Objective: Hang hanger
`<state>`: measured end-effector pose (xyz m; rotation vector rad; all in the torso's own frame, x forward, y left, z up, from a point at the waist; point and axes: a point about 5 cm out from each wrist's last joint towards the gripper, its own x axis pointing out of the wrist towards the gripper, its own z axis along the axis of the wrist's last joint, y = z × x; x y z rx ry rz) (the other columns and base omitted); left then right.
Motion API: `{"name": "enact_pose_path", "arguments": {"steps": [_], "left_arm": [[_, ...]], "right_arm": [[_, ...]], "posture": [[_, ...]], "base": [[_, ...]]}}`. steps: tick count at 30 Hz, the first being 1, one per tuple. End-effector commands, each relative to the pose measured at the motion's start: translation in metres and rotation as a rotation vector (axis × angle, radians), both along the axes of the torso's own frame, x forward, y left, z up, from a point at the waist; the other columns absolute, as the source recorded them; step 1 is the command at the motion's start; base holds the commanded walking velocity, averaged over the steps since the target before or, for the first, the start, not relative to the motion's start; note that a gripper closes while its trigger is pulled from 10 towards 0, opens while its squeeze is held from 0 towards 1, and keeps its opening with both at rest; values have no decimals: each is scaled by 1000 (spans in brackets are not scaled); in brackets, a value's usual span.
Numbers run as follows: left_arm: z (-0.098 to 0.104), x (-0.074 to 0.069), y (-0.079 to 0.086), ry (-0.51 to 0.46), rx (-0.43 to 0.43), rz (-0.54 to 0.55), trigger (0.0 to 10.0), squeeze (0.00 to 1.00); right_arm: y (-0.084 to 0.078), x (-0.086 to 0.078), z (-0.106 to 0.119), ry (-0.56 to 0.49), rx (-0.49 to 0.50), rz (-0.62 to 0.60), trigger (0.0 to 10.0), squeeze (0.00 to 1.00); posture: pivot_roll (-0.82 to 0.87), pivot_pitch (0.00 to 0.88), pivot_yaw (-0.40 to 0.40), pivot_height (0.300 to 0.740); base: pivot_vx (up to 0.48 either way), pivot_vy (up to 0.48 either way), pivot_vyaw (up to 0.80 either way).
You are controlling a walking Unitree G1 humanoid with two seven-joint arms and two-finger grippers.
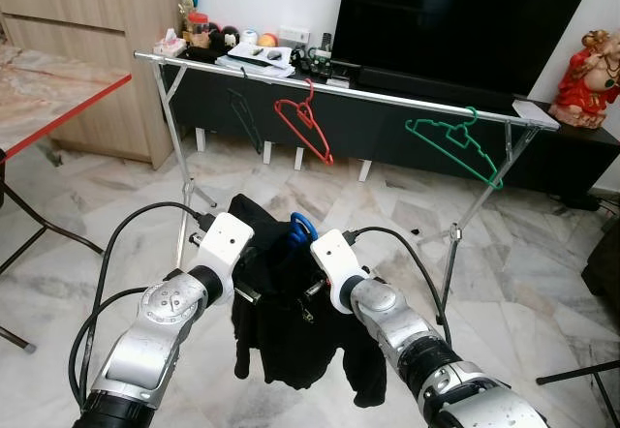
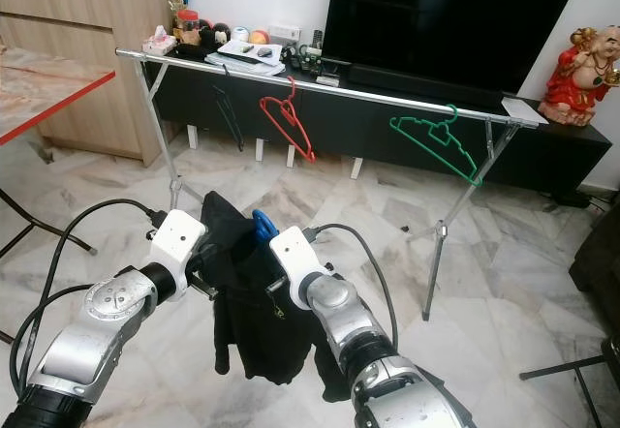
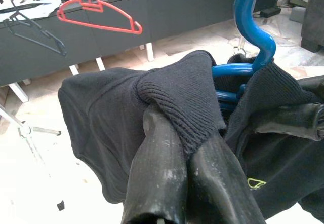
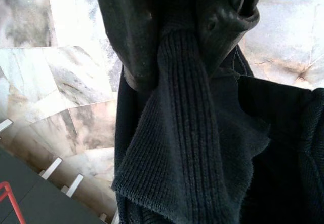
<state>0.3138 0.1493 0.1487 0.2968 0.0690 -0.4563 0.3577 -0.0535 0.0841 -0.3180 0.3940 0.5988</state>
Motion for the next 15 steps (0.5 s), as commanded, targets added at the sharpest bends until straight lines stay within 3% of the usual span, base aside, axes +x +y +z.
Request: {"name": "enact_pose_path", "arguments": {"steps": [1,2,3,4,6,14,15], "left_arm": [[7,0,-5,-33,-15,-27,7333,0],[4,-13,-30,7,-58,-220,10000,1000],[2,-24,-46,41,-92,-351,10000,1000],[2,-24,-46,41,-92,-351,10000,1000],[0,-36,-61,76,-126,-482,10000,1000],[-2,-36,-62,75,-120,-479,10000,1000],[-2,-37,-63,75,-119,-491,10000,86]], "right_arm": [[-3,5,8,-26,13,-23,0,0],[1,3,6,-11,50,-37,0,0],[5,2,5,1,72,-41,0,0],[5,2,5,1,72,-41,0,0],[8,-1,2,15,94,-40,0,0],[11,-3,0,25,96,-23,0,0],[11,-3,0,26,96,-20,0,0]], "posture": [[165,0,-157,740],[166,0,-158,740],[166,0,-158,740],[166,0,-158,740],[166,0,-158,740],[167,0,-156,740],[167,0,-156,740]], "base": [[0,0,0],[0,0,0],[0,0,0],[0,0,0],[0,0,0],[0,0,0],[0,0,0]]}}
